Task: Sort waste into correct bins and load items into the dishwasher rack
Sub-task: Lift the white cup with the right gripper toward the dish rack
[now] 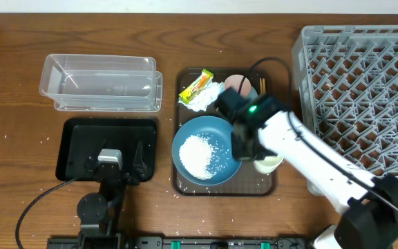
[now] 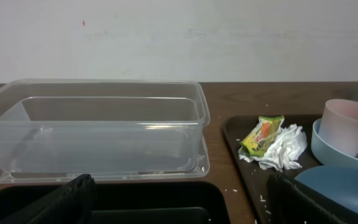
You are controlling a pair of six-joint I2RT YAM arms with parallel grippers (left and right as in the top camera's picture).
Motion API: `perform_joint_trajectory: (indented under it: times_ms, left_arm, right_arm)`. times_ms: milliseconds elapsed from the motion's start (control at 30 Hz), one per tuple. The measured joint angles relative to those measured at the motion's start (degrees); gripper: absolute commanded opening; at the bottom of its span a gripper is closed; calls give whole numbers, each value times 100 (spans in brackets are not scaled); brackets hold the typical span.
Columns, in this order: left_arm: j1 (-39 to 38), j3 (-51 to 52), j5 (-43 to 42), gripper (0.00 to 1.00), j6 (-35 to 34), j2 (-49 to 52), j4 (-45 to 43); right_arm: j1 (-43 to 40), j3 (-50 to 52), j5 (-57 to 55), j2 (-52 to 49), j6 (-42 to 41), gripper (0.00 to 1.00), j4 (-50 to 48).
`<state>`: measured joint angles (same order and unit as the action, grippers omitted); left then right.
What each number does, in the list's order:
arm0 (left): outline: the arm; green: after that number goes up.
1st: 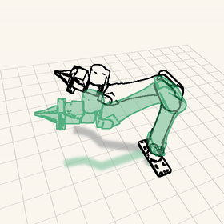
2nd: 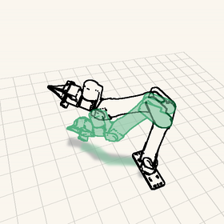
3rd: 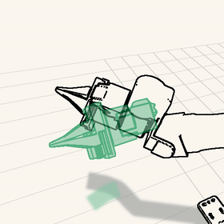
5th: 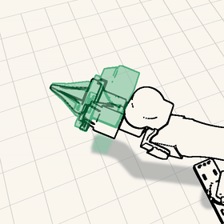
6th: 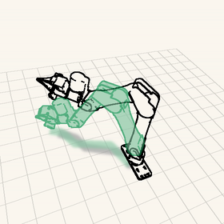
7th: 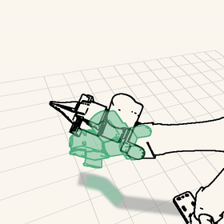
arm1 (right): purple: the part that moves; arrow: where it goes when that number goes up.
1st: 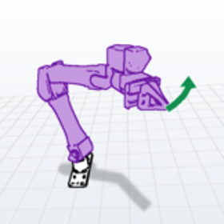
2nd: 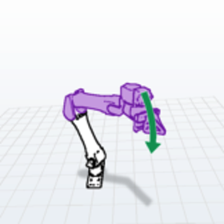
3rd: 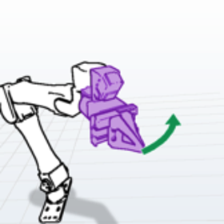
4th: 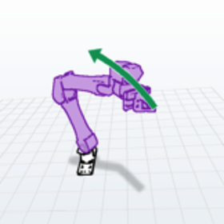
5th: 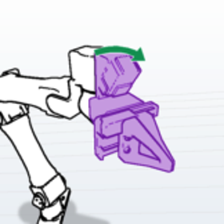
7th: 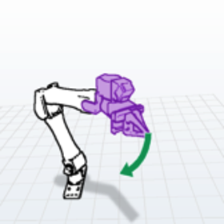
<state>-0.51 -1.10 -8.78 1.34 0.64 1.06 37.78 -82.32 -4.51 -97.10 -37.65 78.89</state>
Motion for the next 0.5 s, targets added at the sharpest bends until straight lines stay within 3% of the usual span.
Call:
perform_joint_trajectory:
  times_ms: [200, 500]
  left_arm:
    - [0, 0, -2, 91, 2, -2, 2]
    - [0, 0, 0, 91, 0, -2, 2]
  right_arm:
    - [-772, -1338, -426, -2, 557, 1, 719]
    - [-2839, -2721, -70, -2, 1998, 1, -9]
